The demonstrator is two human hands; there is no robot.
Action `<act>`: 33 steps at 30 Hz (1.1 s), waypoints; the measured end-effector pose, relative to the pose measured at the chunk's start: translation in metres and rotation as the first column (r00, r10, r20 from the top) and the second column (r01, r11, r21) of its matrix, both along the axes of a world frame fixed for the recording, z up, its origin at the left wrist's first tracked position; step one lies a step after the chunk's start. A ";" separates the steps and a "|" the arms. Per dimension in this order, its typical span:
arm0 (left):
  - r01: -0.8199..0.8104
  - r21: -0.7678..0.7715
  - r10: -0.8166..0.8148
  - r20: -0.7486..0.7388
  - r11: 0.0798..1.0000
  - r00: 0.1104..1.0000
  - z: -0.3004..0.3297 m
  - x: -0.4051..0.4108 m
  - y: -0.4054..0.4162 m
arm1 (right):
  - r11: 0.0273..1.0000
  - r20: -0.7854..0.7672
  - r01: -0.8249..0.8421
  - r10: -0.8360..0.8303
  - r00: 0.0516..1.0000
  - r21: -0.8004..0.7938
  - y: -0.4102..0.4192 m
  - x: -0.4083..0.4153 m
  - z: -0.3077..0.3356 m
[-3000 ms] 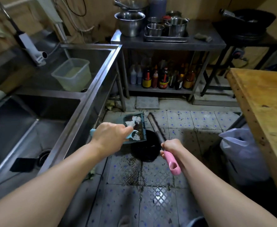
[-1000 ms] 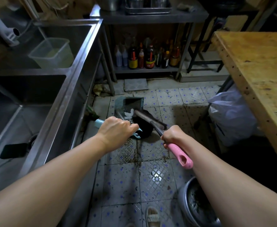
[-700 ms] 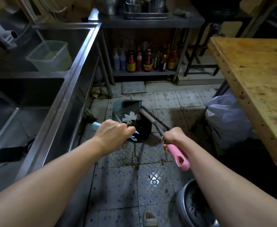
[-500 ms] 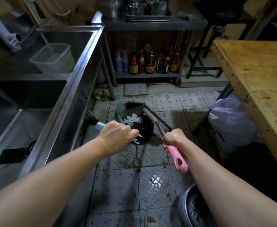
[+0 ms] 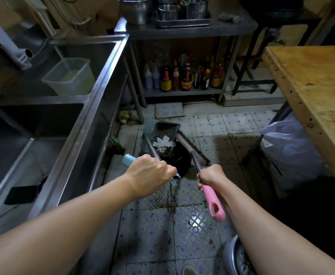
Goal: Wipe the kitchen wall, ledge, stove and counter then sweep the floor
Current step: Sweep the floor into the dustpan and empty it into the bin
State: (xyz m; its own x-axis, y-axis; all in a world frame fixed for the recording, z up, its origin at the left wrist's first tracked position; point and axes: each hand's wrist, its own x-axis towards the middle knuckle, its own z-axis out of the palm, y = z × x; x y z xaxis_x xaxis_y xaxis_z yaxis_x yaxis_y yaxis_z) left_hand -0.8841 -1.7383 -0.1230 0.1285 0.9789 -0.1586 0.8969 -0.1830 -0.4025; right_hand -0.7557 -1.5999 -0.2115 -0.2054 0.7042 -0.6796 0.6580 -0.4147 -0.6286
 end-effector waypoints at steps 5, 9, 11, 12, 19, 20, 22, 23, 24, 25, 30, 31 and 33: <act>-0.003 -0.164 -0.002 -0.029 0.986 1.000 -0.003 0.010 0.012 | 1.000 0.001 0.024 -0.024 1.000 0.002 0.001 -0.007 -0.007; 0.049 -0.069 -0.049 -0.007 0.996 0.999 -0.010 0.003 0.006 | 0.999 0.018 0.033 -0.033 0.999 -0.005 0.001 -0.004 -0.012; 0.056 -0.142 -0.063 -0.041 0.988 0.997 0.000 0.006 0.005 | 1.000 0.015 0.029 -0.029 0.999 -0.002 0.000 -0.006 -0.012; 0.043 -0.197 -0.058 -0.071 0.980 0.996 -0.001 0.006 0.009 | 0.999 0.010 0.034 -0.034 0.999 -0.005 0.000 -0.007 -0.011; 0.055 -0.191 -0.069 -0.064 0.980 0.996 0.002 0.010 0.005 | 0.999 0.016 0.036 -0.036 0.999 0.013 -0.004 -0.002 -0.010; 0.027 -0.231 -0.044 -0.070 0.973 0.997 0.003 0.011 0.006 | 0.999 0.015 0.034 -0.034 0.999 0.014 -0.005 -0.002 -0.009; 0.027 -0.249 -0.044 -0.060 0.968 0.997 0.008 0.019 0.012 | 0.999 0.009 0.040 -0.040 0.999 0.009 -0.005 -0.002 -0.006; 0.048 -0.184 -0.058 -0.052 0.982 0.997 0.013 0.025 0.011 | 0.999 0.000 0.054 -0.054 0.999 0.005 -0.006 -0.001 -0.006; 0.051 -0.134 -0.058 -0.053 0.990 0.997 0.014 0.026 0.010 | 0.998 -0.004 0.062 -0.062 0.998 -0.003 -0.006 0.000 -0.005; 0.020 -0.144 -0.027 -0.044 0.989 0.999 0.008 0.023 0.010 | 0.998 -0.004 0.070 -0.070 0.998 -0.010 -0.007 0.000 -0.003; 0.040 -0.116 -0.040 0.001 0.992 0.999 0.009 0.024 0.015 | 0.997 -0.012 0.079 -0.079 0.997 0.019 -0.010 0.003 -0.003; 0.061 -0.129 -0.061 0.003 0.990 0.998 0.008 0.024 0.009 | 0.996 -0.016 0.084 -0.083 0.996 0.013 -0.012 0.004 -0.002; 0.093 -0.147 -0.096 -0.014 0.985 0.995 0.005 0.022 -0.001 | 0.996 -0.018 0.088 -0.088 0.996 0.006 -0.013 0.003 0.002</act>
